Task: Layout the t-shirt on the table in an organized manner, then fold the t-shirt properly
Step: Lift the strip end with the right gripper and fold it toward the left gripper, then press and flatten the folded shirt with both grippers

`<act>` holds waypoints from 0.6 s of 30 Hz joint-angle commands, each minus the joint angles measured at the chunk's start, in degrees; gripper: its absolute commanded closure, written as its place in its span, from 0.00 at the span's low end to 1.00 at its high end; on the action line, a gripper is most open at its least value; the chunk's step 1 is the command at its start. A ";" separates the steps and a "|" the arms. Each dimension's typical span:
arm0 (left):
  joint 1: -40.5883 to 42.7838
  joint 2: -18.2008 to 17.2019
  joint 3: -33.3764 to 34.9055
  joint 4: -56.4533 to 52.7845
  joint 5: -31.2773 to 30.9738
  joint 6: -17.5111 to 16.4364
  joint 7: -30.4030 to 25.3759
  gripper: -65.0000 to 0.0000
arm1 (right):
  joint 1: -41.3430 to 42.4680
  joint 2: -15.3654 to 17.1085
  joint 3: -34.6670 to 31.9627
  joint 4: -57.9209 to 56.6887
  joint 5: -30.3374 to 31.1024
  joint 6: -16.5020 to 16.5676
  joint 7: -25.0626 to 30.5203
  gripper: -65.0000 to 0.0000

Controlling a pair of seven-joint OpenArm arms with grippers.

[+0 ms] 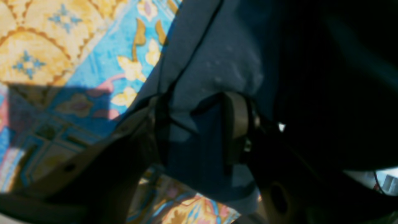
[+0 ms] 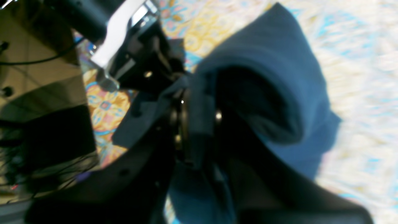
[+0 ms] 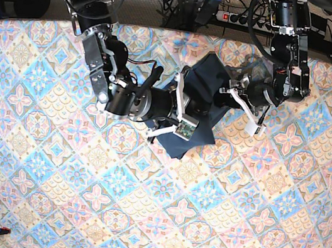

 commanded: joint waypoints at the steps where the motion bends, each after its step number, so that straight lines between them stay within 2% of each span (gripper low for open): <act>1: -0.01 -0.99 -0.13 0.99 -2.76 -0.15 -0.99 0.63 | 1.10 -0.39 -0.79 -0.48 0.94 0.14 1.66 0.98; 7: 0.35 -2.13 -0.13 0.81 -7.24 -0.15 -1.34 0.63 | 2.16 -0.39 -9.05 -5.14 -0.03 0.14 10.09 0.96; 11: 0.35 -2.13 -0.13 0.81 -7.42 -0.15 -1.34 0.63 | 2.60 -0.39 -10.63 -5.05 -6.62 0.14 11.41 0.82; 14: 0.35 -2.13 -0.13 0.90 -7.42 -0.15 -1.34 0.63 | 2.42 -3.03 -9.84 -4.61 -11.46 0.14 12.03 0.67; 16: 0.52 -2.31 -0.13 0.99 -7.42 -0.15 -1.34 0.63 | 2.42 -4.26 -9.49 -4.61 -13.04 0.14 13.70 0.61; 18: 0.96 -2.40 -0.31 1.07 -7.51 -0.15 -1.34 0.63 | 2.33 -4.61 -8.88 -4.61 -12.86 0.14 14.84 0.58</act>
